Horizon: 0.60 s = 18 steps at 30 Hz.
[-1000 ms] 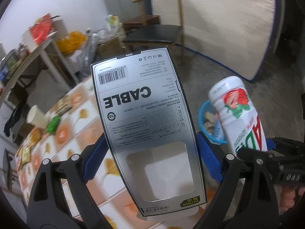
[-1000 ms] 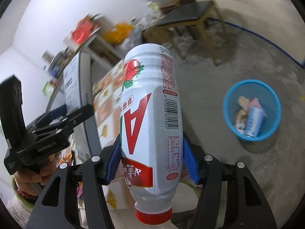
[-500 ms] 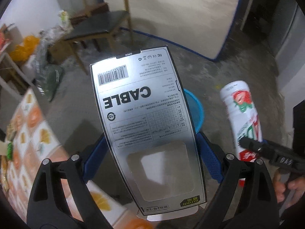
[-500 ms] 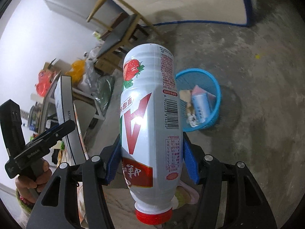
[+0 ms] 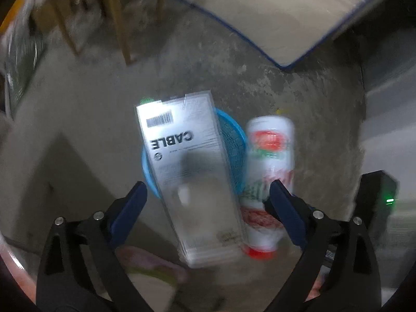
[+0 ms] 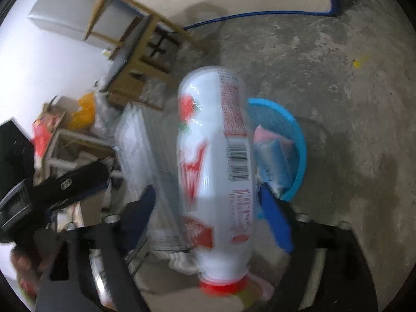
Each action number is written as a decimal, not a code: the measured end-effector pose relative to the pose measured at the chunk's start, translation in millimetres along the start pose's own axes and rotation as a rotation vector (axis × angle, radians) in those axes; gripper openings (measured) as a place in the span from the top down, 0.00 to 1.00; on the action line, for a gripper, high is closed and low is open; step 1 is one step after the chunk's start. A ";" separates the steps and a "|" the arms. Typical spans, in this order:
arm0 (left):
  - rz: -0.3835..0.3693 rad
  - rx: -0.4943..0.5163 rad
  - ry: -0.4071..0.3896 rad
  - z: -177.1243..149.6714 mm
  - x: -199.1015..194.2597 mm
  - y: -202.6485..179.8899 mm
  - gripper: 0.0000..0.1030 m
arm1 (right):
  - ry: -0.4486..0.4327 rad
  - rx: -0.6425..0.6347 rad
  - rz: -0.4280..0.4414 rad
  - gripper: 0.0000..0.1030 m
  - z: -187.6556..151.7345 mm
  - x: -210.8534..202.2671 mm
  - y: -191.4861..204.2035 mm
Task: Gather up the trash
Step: 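Open both tools to drop the bottle and box into the wastebasket, then move both tools back over the table toward the snack bags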
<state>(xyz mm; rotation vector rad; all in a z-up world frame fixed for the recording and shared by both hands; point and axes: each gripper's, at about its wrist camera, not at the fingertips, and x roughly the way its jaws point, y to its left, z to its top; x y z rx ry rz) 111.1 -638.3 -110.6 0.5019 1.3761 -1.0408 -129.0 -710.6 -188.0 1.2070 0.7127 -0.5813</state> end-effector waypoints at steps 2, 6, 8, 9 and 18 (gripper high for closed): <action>-0.002 -0.049 0.000 3.4 8.9 9.8 0.12 | 0.009 0.020 -0.047 0.21 5.4 21.4 -9.6; -0.015 -0.093 -0.010 -8.4 4.5 26.6 0.12 | 0.022 0.054 -0.100 0.21 -6.6 35.7 -24.4; -0.010 -0.090 -0.038 -16.9 -4.0 26.8 0.12 | 0.019 0.044 -0.100 0.21 -18.3 30.1 -25.7; -0.008 -0.087 -0.060 -18.7 -11.1 28.7 0.12 | 0.016 0.039 -0.103 0.21 -21.9 28.1 -26.8; -0.009 0.017 -0.255 -72.3 -105.7 28.5 0.12 | -0.010 0.031 -0.073 0.21 -79.8 -28.2 -35.7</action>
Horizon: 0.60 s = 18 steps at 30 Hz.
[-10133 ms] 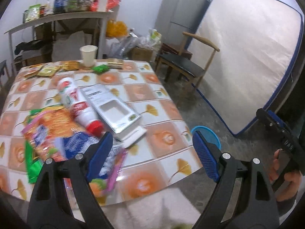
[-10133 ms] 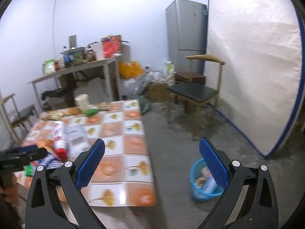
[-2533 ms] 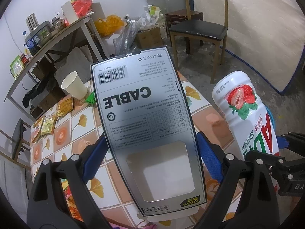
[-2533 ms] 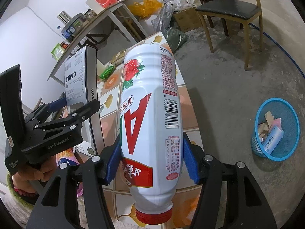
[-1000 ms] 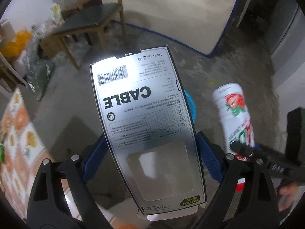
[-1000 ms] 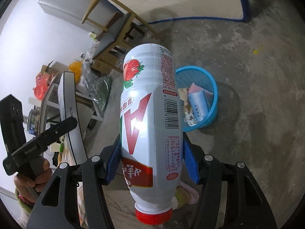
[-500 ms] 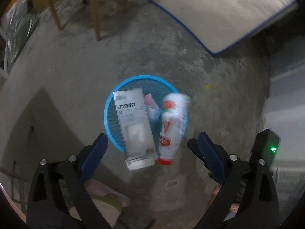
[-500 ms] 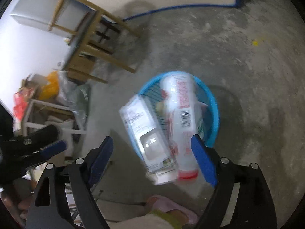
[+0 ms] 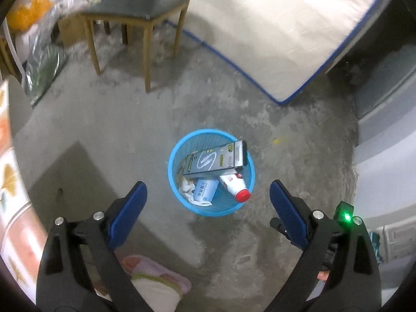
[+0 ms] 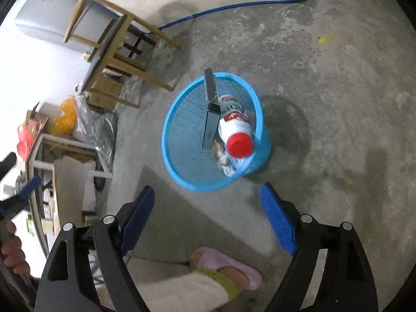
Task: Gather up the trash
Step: 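Move both tools back over the table toward the snack bags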
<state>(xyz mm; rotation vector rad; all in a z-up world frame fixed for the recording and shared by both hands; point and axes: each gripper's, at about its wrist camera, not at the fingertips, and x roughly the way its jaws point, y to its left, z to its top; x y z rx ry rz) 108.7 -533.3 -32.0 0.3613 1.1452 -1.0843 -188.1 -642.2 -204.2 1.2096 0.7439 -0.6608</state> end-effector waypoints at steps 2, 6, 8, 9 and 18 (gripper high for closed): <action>-0.016 0.019 -0.037 -13.6 -28.9 -3.0 0.12 | -0.008 -0.038 -0.013 0.21 -10.4 -14.7 5.0; -0.043 0.026 -0.100 -44.1 -76.6 1.3 0.11 | -0.053 -0.133 -0.007 0.21 -28.1 -53.8 28.2; -0.072 0.004 -0.145 -67.7 -102.7 9.8 0.12 | -0.070 -0.167 0.016 0.21 -32.5 -70.5 40.9; -0.073 -0.006 -0.171 -82.3 -115.0 14.7 0.11 | -0.081 -0.185 0.039 0.21 -33.9 -80.0 48.9; -0.028 -0.091 -0.258 -196.7 -192.1 56.4 0.11 | -0.087 -0.381 0.268 0.21 -61.6 -134.5 127.0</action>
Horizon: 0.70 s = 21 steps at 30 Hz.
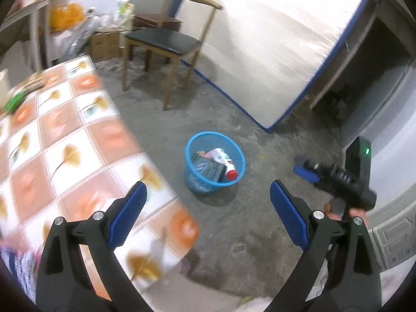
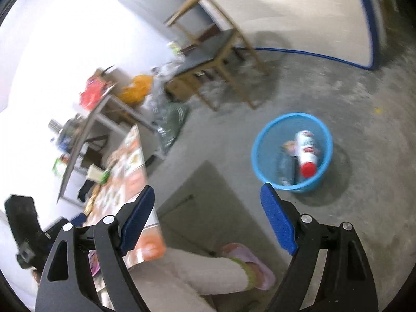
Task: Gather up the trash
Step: 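Move both tools back over the table toward the snack bags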
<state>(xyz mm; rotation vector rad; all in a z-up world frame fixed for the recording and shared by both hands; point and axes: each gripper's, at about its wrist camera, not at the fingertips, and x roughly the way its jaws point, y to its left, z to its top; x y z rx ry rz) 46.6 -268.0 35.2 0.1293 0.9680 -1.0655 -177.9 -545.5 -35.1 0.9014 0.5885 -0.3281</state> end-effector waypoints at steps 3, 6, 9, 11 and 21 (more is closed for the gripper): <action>0.060 -0.048 -0.043 -31.3 -33.1 19.1 0.11 | 0.045 -0.053 0.029 0.21 -3.6 7.3 26.6; 0.121 -0.098 -0.105 -62.2 -71.8 42.7 0.11 | 0.097 -0.116 0.082 0.21 -10.0 16.9 57.6; 0.167 -0.131 -0.148 -82.3 -100.5 62.2 0.11 | 0.142 -0.173 0.133 0.21 -16.9 27.4 88.5; 0.200 -0.153 -0.196 -97.6 -125.2 75.2 0.11 | 0.187 -0.224 0.178 0.21 -26.4 38.4 119.1; 0.292 -0.380 -0.380 -170.9 -216.4 154.8 0.11 | 0.493 -0.490 0.397 0.21 -105.8 108.8 271.9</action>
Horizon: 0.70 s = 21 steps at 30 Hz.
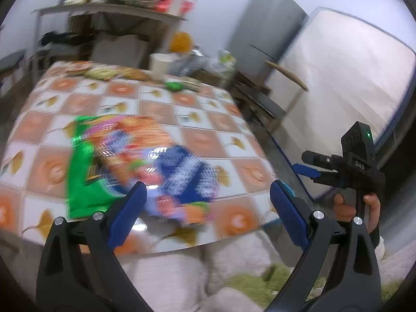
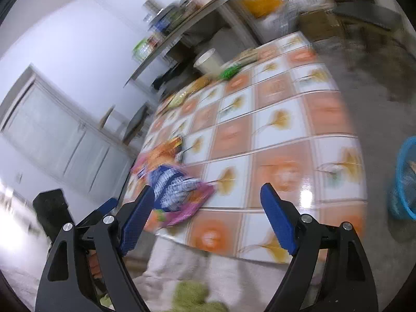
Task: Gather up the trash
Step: 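Move both tools back over the table toward the snack bags, then grasp the pink-and-blue chip bag with the left tool and lift it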
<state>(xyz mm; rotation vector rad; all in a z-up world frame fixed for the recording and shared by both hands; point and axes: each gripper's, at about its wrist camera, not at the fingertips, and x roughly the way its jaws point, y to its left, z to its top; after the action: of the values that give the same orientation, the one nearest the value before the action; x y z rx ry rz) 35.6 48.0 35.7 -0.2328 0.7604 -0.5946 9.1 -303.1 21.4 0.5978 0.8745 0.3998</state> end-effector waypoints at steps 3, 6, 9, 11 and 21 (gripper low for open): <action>0.063 -0.081 -0.034 -3.2 -14.2 37.8 0.11 | 0.099 -0.080 0.033 0.18 10.7 44.4 37.3; 0.111 -0.150 -0.050 -4.2 -17.0 69.2 0.11 | 0.158 -0.136 -0.007 0.17 18.4 83.6 60.0; 0.161 -0.195 -0.053 -2.2 -14.3 95.1 0.11 | 0.213 -0.174 -0.016 0.16 26.5 115.4 76.5; 0.180 -0.215 -0.048 0.0 -12.0 107.1 0.12 | 0.249 -0.201 -0.039 0.16 27.6 133.1 86.6; -0.102 -0.306 0.014 -2.1 14.8 108.6 0.26 | 0.306 -0.134 -0.006 0.16 34.2 166.2 79.4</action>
<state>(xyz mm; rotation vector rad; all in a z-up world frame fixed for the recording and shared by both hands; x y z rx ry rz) 88.2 127.7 -18.3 -0.5523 0.8563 -0.5745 127.2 -161.0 -9.7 0.4150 1.1311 0.5493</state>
